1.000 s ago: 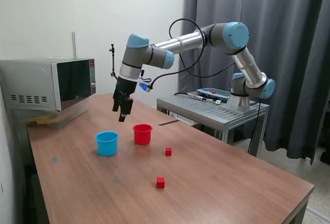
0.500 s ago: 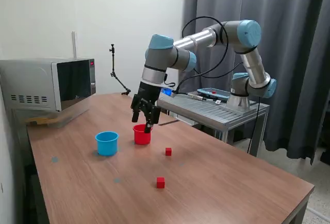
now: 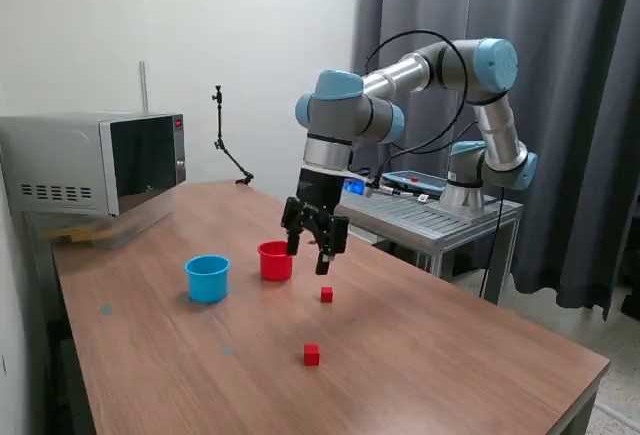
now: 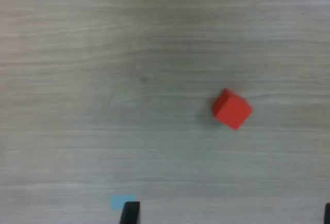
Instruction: Place red objects in the red bin, and blue objects in the blue bin.
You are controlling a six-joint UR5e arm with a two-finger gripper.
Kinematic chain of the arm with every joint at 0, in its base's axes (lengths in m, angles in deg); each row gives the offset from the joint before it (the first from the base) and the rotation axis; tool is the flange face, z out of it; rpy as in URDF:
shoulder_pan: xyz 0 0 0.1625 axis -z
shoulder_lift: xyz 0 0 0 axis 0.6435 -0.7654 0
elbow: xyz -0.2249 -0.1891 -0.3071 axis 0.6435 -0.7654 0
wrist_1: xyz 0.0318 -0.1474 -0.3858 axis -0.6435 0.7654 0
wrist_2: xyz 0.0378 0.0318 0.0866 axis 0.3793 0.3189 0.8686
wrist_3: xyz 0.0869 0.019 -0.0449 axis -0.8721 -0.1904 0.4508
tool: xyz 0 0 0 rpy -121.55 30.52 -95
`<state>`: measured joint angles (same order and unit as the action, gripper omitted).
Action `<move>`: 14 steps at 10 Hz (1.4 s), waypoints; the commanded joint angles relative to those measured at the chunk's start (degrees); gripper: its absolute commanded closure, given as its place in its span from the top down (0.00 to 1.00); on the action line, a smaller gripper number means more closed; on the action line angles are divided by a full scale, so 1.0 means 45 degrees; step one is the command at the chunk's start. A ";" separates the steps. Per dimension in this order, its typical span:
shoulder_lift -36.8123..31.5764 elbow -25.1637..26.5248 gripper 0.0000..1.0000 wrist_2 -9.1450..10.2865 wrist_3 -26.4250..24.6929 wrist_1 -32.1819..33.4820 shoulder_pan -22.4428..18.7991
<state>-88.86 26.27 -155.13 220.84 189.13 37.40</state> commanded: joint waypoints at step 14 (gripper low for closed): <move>0.1827 -0.0733 1.00 0.1002 -0.4070 0.0019 -0.0621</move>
<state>-81.82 23.94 -150.67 203.28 189.22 34.61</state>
